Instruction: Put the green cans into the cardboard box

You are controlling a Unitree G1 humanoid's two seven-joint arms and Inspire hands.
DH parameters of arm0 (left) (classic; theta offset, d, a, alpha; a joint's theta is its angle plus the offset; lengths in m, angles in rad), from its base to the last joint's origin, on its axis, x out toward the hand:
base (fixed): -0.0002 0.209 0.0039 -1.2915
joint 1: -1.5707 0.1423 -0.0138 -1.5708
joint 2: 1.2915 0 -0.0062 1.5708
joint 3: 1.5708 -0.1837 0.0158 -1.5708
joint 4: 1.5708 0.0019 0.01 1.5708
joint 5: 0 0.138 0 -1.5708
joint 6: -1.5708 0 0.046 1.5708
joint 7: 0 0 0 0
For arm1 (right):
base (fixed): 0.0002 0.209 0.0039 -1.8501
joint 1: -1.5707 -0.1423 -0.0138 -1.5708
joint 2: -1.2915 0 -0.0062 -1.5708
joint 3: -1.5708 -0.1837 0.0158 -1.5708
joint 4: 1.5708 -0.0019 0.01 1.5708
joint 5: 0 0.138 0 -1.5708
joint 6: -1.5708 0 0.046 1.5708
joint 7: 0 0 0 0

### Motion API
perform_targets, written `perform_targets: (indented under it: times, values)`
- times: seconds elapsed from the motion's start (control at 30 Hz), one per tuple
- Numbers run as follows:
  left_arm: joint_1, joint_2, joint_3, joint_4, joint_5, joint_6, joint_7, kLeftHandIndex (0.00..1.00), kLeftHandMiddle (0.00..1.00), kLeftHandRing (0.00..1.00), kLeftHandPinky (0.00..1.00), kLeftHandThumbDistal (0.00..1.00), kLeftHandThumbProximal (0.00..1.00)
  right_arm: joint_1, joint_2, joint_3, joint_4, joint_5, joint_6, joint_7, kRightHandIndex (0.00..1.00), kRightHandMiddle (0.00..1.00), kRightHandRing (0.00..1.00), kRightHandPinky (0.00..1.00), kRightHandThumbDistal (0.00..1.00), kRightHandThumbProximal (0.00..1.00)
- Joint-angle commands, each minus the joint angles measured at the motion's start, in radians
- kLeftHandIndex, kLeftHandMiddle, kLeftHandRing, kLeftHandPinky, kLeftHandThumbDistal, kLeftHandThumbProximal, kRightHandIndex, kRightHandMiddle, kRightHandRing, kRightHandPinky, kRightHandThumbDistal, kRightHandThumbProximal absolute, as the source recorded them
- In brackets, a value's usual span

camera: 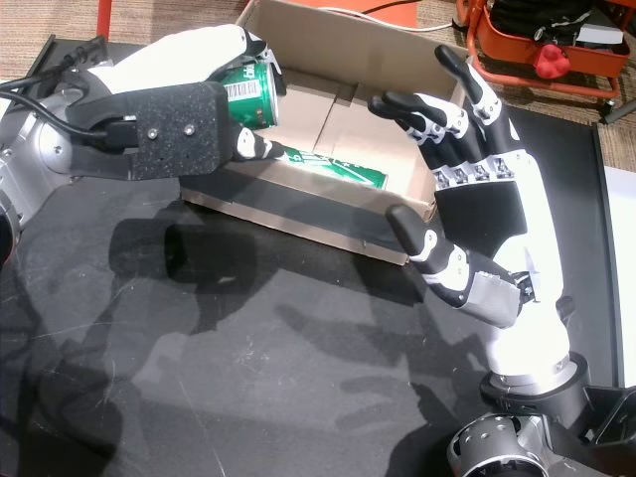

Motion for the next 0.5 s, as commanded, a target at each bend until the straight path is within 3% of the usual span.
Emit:
perform_targets:
  times: [0.0,0.13,0.3,0.47]
  values:
    - [0.027,0.002,0.003,0.001,-0.014,-0.010,-0.017,0.31,0.54,0.67,0.64,0.81,0.28,-0.010,0.003,-0.001,-0.009,0.008,0.002,0.002,0.81,0.71,0.73,0.90,0.99,1.00]
    - [0.027,0.007,0.006,0.001,-0.010,-0.007,-0.022,0.32,0.55,0.68,0.65,0.84,0.28,-0.011,0.003,0.004,-0.024,0.010,-0.001,0.009,0.82,0.70,0.72,0.91,0.95,1.00]
    - [0.026,0.011,0.003,0.000,-0.006,0.000,-0.020,0.32,0.55,0.68,0.66,0.88,0.31,-0.011,0.017,0.006,-0.027,0.011,-0.012,0.004,0.77,0.67,0.69,0.88,1.00,1.00]
    - [0.028,0.015,0.006,0.000,-0.008,-0.004,-0.026,0.29,0.53,0.67,0.66,0.88,0.28,-0.007,0.022,0.008,-0.029,0.012,-0.005,0.006,0.78,0.67,0.68,0.88,1.00,1.00]
